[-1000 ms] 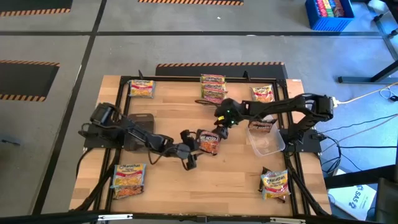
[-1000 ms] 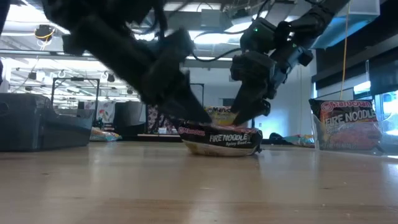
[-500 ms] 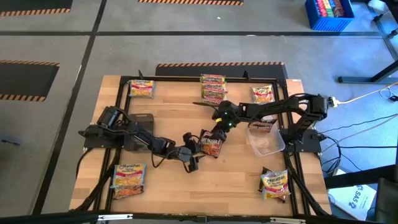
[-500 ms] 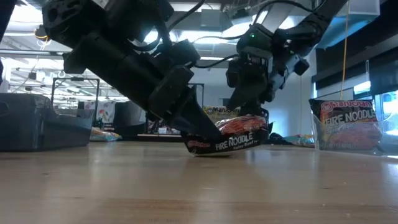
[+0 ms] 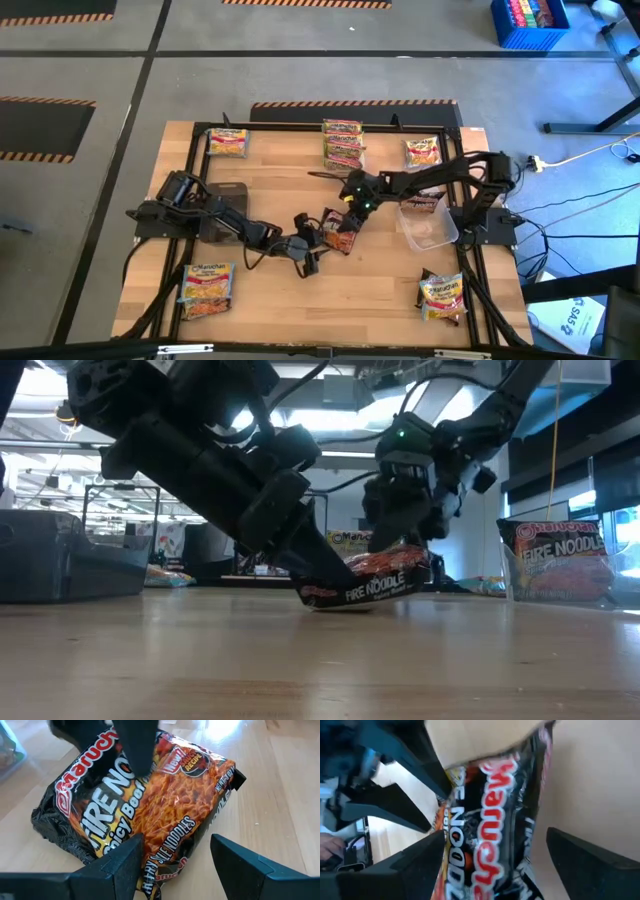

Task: Sort Maruchan noodles
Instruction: Put the top black noodle pack into the bottom transparent bin

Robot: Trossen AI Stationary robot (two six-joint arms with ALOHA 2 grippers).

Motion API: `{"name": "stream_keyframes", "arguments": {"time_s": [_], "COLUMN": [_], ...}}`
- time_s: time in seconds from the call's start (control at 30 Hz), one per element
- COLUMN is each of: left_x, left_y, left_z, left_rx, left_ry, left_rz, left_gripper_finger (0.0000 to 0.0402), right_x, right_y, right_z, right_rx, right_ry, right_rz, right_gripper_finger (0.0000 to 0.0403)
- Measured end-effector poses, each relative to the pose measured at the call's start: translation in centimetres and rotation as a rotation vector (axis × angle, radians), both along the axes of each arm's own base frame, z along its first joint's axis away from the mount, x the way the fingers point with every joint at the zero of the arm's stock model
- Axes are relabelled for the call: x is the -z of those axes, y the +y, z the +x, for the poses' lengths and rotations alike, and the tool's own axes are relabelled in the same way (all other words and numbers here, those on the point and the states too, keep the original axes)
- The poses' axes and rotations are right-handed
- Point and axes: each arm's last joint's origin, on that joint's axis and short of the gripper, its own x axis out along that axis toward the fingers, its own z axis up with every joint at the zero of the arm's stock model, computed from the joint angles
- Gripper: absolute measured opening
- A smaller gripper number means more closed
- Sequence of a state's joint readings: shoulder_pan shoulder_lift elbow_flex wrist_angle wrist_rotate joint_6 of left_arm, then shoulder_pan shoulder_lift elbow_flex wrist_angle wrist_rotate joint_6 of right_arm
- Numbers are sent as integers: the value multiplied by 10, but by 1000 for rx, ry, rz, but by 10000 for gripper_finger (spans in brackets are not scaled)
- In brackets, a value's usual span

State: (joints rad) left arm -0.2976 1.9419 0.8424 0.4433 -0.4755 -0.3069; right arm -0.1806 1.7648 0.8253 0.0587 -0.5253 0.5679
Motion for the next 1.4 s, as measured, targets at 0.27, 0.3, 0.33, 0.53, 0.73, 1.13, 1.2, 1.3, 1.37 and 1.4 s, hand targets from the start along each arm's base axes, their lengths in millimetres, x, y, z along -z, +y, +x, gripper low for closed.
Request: {"name": "stream_keyframes", "arguments": {"time_s": [0.27, 0.3, 0.33, 0.53, 0.73, 1.13, 1.2, 1.3, 1.37, 1.4], "left_x": [0, 0, 0, 0, 0, -42, -49, -57, -60, -59], "left_y": [0, 0, 0, 0, 0, 2, 1, 0, -1, 0], "left_z": [0, 0, 0, 0, 0, -18, -22, -28, -28, -28], "left_rx": [-3, -3, -3, -3, 0, 99, 105, 112, 113, 114], "left_ry": [-1, -2, -2, -4, -2, 78, 85, 96, 87, 95], "left_rz": [5, 5, 5, 5, 4, -27, -25, -18, -19, -17], "left_gripper_finger": [227, 227, 227, 227, 227, 227, 227, 227, 227, 227], "right_x": [9, 9, 9, 8, 8, -19, -30, -50, -64, -71], "right_y": [6, 5, 5, 5, 5, 7, 8, 10, 11, 11], "right_z": [5, 5, 5, 5, 6, -2, -8, -20, -32, -39], "right_rx": [-50, -49, -52, -69, -86, -159, -182, -202, -209, -211], "right_ry": [-7, -3, -2, -19, -39, -101, -114, -123, -117, -112], "right_rz": [97, 105, 116, 111, 100, 31, 12, -36, -89, -121], "right_gripper_finger": [283, 276, 267, 206, 138, 95, 95, 95, 95, 95]}}
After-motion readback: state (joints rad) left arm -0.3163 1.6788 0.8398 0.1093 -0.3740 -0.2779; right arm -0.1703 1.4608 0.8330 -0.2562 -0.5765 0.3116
